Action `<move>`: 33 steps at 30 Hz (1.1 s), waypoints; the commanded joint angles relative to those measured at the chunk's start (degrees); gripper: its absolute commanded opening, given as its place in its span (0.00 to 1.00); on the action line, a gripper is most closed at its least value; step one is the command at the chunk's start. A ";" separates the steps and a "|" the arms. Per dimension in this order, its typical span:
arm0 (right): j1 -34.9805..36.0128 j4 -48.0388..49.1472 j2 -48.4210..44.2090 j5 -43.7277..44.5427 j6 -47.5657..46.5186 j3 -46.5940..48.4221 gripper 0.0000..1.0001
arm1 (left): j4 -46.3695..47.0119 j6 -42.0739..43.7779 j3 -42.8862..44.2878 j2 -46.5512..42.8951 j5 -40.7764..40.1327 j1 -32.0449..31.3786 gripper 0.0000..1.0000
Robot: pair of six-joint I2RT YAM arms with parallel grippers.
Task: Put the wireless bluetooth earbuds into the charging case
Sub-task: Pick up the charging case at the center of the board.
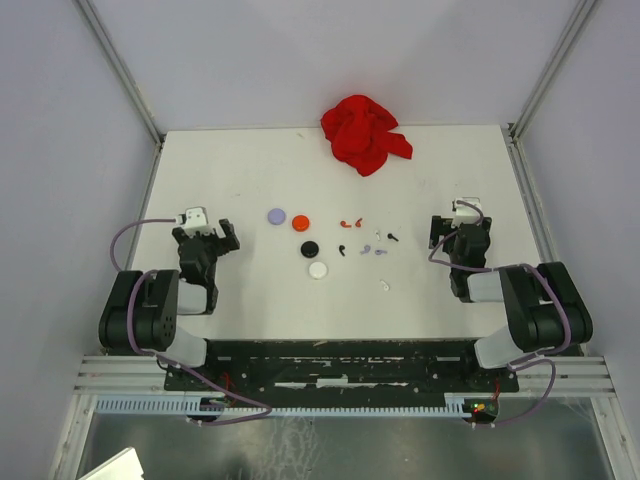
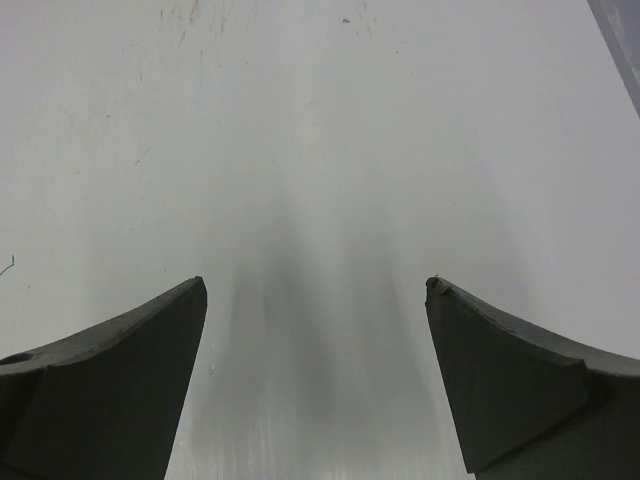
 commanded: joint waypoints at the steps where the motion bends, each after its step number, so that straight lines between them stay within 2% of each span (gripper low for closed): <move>1: -0.09 -3.10 -4.62 0.87 0.79 3.36 0.99 | -13.16 3.02 7.73 -6.05 0.23 -0.33 0.99; 2: -0.01 -11.77 -6.65 1.33 1.11 7.47 0.99 | -20.21 2.76 10.00 -7.81 -0.98 -0.39 0.99; 3: -0.06 -21.06 -7.86 1.49 2.07 12.24 0.99 | -22.60 2.04 11.43 -9.20 -2.09 -0.52 0.99; 5: -0.01 -35.96 -8.09 2.75 6.51 21.37 0.99 | -23.82 -2.17 12.20 -11.36 -3.78 -0.60 0.99; 7: 0.01 -45.30 -7.57 0.01 7.86 27.41 0.99 | -24.07 -7.22 12.27 -12.60 -2.87 -0.60 0.99; 11: 0.04 -47.51 -11.18 -12.48 8.85 31.73 0.99 | -25.56 -13.71 13.74 -12.65 1.39 -0.47 0.99; 13: 0.03 -41.13 -14.24 -18.79 11.26 29.77 1.00 | -28.23 -18.86 15.40 -12.54 1.66 -0.46 0.99; 16: 0.00 -31.35 -14.45 -24.23 20.34 26.95 0.99 | -31.63 -24.58 18.50 -12.03 3.94 0.18 0.99; 19: 0.88 -41.58 -8.73 -28.32 20.89 37.44 0.99 | -32.26 -27.20 20.66 -11.33 7.76 0.43 0.99; 23: 12.69 -56.21 -0.47 -16.07 11.68 50.54 0.99 | -33.52 -27.62 22.47 -11.09 10.97 0.43 0.99; 25: 17.93 -63.94 4.76 -12.63 10.06 57.88 0.99 | -34.79 -27.52 23.16 -11.10 11.27 0.43 0.99; 27: 21.42 -67.42 9.95 -12.15 10.87 63.72 0.99 | -36.43 -27.17 23.78 -11.20 11.27 0.37 0.99; 33: 30.28 -69.83 21.98 -9.14 12.12 75.52 0.99 | -44.31 -27.14 25.68 -11.56 8.31 0.34 1.00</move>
